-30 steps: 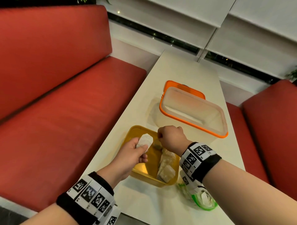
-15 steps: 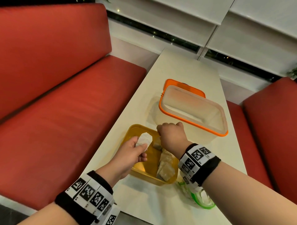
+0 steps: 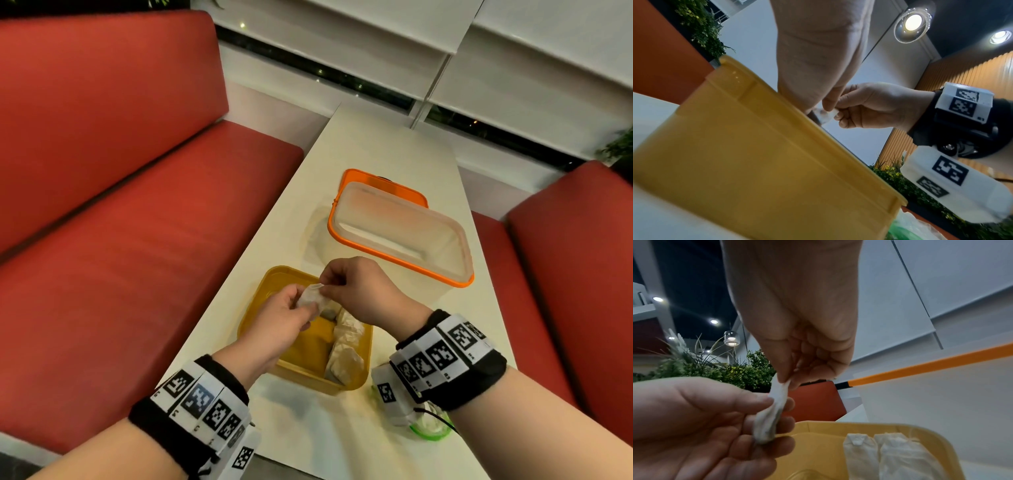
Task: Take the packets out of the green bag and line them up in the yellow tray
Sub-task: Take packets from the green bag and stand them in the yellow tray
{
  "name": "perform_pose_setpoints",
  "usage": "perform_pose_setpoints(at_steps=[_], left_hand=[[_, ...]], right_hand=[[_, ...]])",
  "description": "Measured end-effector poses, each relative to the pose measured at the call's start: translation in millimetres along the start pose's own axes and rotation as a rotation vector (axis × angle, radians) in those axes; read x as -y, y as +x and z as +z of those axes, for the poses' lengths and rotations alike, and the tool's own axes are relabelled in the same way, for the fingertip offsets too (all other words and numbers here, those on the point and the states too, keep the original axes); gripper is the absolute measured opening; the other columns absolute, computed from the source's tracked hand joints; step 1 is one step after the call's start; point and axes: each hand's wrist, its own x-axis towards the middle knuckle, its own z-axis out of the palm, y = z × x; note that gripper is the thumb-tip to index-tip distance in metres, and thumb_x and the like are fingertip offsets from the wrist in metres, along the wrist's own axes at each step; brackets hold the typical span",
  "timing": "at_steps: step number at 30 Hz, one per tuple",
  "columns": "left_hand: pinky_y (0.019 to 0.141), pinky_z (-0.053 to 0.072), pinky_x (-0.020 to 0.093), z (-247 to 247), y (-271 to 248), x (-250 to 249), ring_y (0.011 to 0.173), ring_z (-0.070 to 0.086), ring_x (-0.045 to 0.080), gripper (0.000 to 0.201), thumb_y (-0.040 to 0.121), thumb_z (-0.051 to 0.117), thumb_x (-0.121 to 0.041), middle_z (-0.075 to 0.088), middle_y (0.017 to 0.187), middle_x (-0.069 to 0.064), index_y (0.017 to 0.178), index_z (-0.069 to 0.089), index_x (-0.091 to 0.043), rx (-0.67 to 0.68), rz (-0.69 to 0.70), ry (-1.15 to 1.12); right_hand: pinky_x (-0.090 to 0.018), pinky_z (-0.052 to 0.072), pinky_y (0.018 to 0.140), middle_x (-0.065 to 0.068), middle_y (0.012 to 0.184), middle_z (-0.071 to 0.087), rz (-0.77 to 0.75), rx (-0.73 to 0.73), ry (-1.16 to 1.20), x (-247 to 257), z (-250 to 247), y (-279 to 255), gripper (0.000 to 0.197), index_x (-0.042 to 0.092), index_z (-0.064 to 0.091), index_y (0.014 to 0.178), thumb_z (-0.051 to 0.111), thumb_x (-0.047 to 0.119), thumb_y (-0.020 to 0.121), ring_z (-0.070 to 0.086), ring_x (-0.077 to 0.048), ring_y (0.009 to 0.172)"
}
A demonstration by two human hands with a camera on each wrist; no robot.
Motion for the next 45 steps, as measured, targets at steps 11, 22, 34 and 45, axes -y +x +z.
perform_pose_setpoints(at_steps=[11,22,34,45], left_hand=[[0.087,0.047,0.032,-8,3,4,0.087,0.056,0.013,0.013,0.088,0.061,-0.011,0.060,0.088,-0.004,0.091,0.063,-0.023,-0.116,0.023,0.098],[0.092,0.049,0.041,-9,-1,6,0.087,0.057,0.017,0.011,0.088,0.062,-0.011,0.062,0.090,0.004,0.088,0.063,-0.023,-0.103,0.006,0.088],[0.093,0.051,0.043,-10,-6,0,0.093,0.060,0.024,0.010,0.088,0.060,-0.008,0.062,0.092,0.007,0.091,0.063,-0.017,-0.101,0.011,0.077],[0.091,0.050,0.042,30,-20,-2,0.091,0.061,0.021,0.010,0.087,0.062,-0.008,0.066,0.092,0.007,0.090,0.064,-0.017,0.014,0.059,0.188]], right_hand=[[-0.032,0.046,0.065,-0.008,0.090,0.066,0.091,0.151,-0.322,-23,17,14,0.014,0.013,0.065,0.091,0.054,0.012,0.084,0.058,-0.025,0.082],[-0.030,0.041,0.060,-0.008,0.085,0.057,0.125,0.186,-0.473,-21,25,17,0.014,0.009,0.061,0.092,0.053,0.007,0.080,0.054,-0.026,0.076],[-0.029,0.042,0.060,-0.002,0.088,0.062,0.096,-0.056,-0.411,-7,-15,-26,0.014,0.016,0.058,0.099,0.057,0.025,0.088,0.056,-0.023,0.079],[-0.032,0.046,0.068,0.006,0.079,0.063,0.402,-0.205,-0.144,-110,-17,-160,0.007,0.021,0.064,0.088,0.062,0.022,0.082,0.057,-0.018,0.077]])
